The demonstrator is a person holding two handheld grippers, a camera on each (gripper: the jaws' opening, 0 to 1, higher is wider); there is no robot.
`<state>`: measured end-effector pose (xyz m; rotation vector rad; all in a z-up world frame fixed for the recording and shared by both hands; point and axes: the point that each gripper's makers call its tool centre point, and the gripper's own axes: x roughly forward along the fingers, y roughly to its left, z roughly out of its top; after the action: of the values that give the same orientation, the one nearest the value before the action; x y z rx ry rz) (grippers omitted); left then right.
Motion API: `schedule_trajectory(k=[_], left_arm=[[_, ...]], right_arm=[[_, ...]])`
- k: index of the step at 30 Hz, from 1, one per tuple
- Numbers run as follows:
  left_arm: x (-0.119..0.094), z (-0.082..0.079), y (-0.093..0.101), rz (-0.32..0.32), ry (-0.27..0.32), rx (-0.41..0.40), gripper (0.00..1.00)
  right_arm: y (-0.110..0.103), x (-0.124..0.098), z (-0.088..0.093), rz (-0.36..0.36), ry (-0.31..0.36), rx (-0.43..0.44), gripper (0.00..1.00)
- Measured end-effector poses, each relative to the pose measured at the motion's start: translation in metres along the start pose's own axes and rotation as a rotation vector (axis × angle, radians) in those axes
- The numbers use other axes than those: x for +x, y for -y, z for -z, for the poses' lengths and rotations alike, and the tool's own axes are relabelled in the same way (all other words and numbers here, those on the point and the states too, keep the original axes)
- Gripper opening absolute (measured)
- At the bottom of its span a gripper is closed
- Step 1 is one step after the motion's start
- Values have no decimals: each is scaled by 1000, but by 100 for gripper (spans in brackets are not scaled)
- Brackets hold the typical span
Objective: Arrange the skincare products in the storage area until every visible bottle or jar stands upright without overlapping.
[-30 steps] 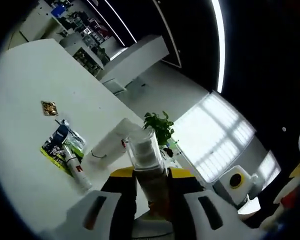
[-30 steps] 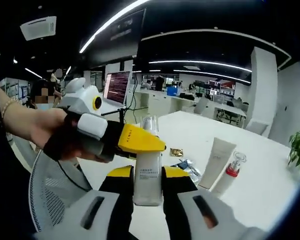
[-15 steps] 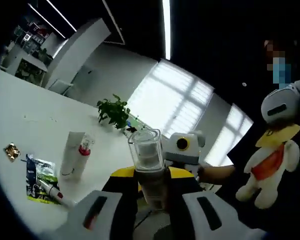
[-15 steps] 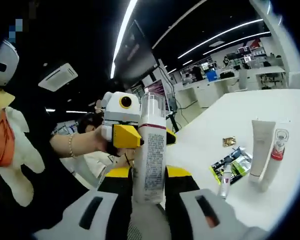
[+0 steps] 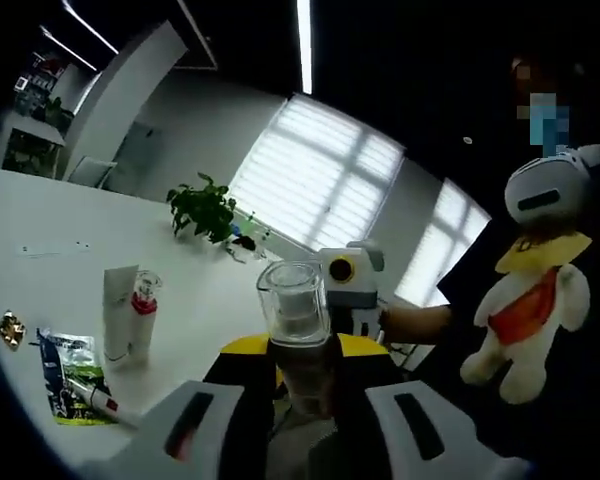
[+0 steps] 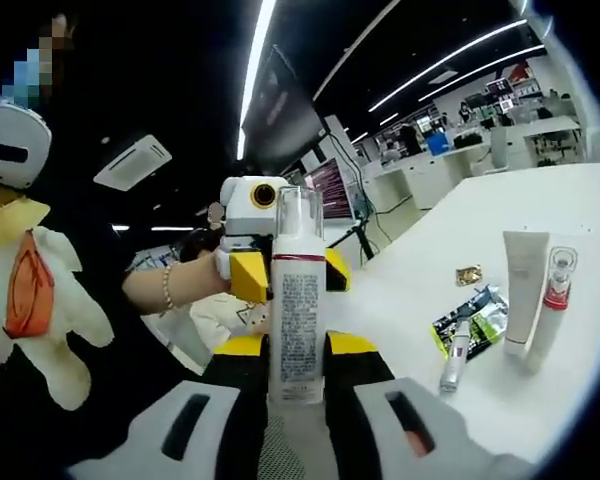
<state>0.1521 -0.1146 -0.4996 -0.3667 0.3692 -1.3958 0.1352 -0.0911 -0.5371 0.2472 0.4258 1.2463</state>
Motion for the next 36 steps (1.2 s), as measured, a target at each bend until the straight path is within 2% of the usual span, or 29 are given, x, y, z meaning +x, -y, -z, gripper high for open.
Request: schedule_trajectory(k=[1, 2, 3, 5, 8, 9, 11, 15, 18, 19, 20, 25, 26, 27, 28, 29, 30, 31, 32, 34, 35, 36], left_arm=[[1, 0, -4, -27, 2, 22, 18], [1, -1, -12, -81, 12, 53, 19], [1, -1, -19, -124, 19, 55, 19], [5, -2, -25, -181, 44, 20, 19], [10, -11, -31, -262, 122, -11, 19], [12, -14, -34, -291, 146, -31, 18], [14, -15, -41, -362, 190, -93, 17], [15, -15, -49, -507, 277, -146, 15], [13, -10, -53, -590, 328, -203, 14], [14, -8, -52, -596, 326, -203, 14], [15, -9, -51, -603, 317, -147, 14], [12, -13, -51, -573, 298, -144, 14], [11, -15, -51, -563, 298, -144, 13], [11, -14, -47, -518, 259, -116, 13], [11, -16, -45, -488, 252, -106, 13], [10, -21, -42, -461, 261, -88, 13], [11, -22, -34, -395, 231, -70, 13], [12, -22, -27, -341, 212, -74, 13], [12, -27, -23, -317, 216, -59, 13], [13, -27, -6, -207, 161, -9, 13], [13, -29, 0, -170, 152, 5, 13], [14, -29, 6, -135, 131, 21, 13]], right_arm=[[6, -1, 0, 38, -5, -27, 20], [11, -2, 0, 79, -10, -59, 20], [21, -3, -1, 152, -15, -75, 20], [32, -5, -3, 239, -28, -104, 20], [41, -7, -10, 355, -3, -170, 20], [47, -6, -12, 421, 4, -214, 20], [50, -7, -11, 486, -1, -253, 20], [64, -14, -13, 638, -34, -375, 20], [67, -15, -9, 680, -64, -401, 20], [68, -15, -8, 680, -74, -403, 20], [68, -15, -7, 673, -76, -406, 21], [62, -19, -12, 604, -29, -381, 21], [56, -14, -11, 518, -17, -332, 22], [54, -15, -11, 490, -14, -302, 21], [53, -17, -14, 471, 10, -275, 21], [49, -18, -21, 419, 43, -271, 22], [44, -19, -22, 353, 44, -233, 22], [39, -21, -25, 321, 48, -231, 23], [30, -21, -30, 228, 81, -241, 23], [24, -22, -29, 116, 89, -186, 24], [16, -23, -31, 41, 100, -174, 24], [12, -24, -31, -2, 98, -152, 24]])
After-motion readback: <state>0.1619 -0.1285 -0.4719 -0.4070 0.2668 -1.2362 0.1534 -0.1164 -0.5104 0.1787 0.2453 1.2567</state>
